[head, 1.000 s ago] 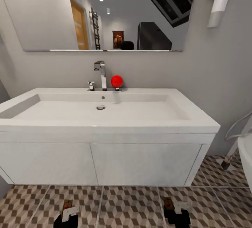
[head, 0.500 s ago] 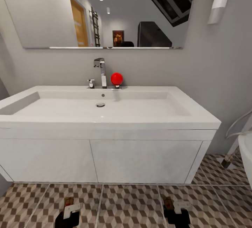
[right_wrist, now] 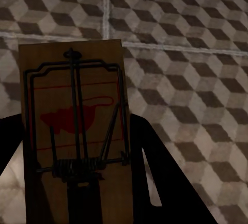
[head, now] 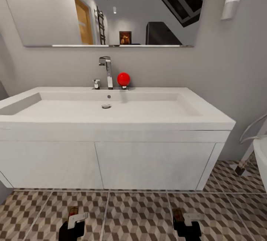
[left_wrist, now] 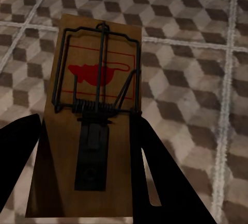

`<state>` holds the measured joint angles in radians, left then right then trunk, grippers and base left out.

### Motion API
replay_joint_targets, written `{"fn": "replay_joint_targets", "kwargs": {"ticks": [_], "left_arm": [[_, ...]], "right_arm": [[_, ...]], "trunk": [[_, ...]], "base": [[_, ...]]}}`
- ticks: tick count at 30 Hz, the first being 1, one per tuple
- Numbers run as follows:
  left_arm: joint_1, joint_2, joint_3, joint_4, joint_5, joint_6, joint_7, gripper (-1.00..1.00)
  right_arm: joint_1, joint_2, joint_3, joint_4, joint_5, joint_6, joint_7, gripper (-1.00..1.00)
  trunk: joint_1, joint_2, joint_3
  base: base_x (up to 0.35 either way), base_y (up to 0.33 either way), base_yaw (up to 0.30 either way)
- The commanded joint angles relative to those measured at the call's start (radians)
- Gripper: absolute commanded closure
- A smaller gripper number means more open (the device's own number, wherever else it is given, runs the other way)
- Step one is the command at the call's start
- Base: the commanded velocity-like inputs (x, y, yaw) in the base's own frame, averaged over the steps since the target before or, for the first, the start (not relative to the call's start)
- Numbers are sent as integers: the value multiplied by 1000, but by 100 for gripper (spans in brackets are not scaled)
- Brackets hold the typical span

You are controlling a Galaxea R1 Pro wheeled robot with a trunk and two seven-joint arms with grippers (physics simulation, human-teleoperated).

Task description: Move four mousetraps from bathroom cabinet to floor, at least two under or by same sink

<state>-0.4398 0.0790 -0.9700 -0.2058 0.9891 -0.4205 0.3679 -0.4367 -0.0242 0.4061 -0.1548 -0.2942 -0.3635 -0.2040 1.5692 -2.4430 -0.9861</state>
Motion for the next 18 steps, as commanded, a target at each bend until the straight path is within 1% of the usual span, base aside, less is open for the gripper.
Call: {"fn": "replay_joint_targets", "kwargs": {"ticks": [1, 8, 10, 14, 18], "left_arm": [[0, 1, -9, -2, 5, -1, 8, 100], [0, 1, -9, -2, 5, -1, 8, 100], [0, 1, -9, -1, 5, -1, 8, 100], [0, 0, -9, -2, 5, -1, 8, 100], [0, -2, -9, -1, 5, -1, 8, 100]], "right_arm": [[0, 0, 8, 0, -10, -3, -2, 100], [0, 0, 8, 0, -10, -3, -2, 100], [0, 0, 8, 0, -9, -3, -2, 100], [0, 0, 8, 0, -9, -3, -2, 100], [0, 0, 8, 0, -9, -3, -2, 100]], "trunk": [[4, -8, -4], [31, -57, -26], [32, -57, -34], [33, -58, -49], [35, -59, -65]], "base": [[0, 0, 0], [0, 0, 0], [9, 0, 0], [207, 32, 0], [66, 8, 0]]}}
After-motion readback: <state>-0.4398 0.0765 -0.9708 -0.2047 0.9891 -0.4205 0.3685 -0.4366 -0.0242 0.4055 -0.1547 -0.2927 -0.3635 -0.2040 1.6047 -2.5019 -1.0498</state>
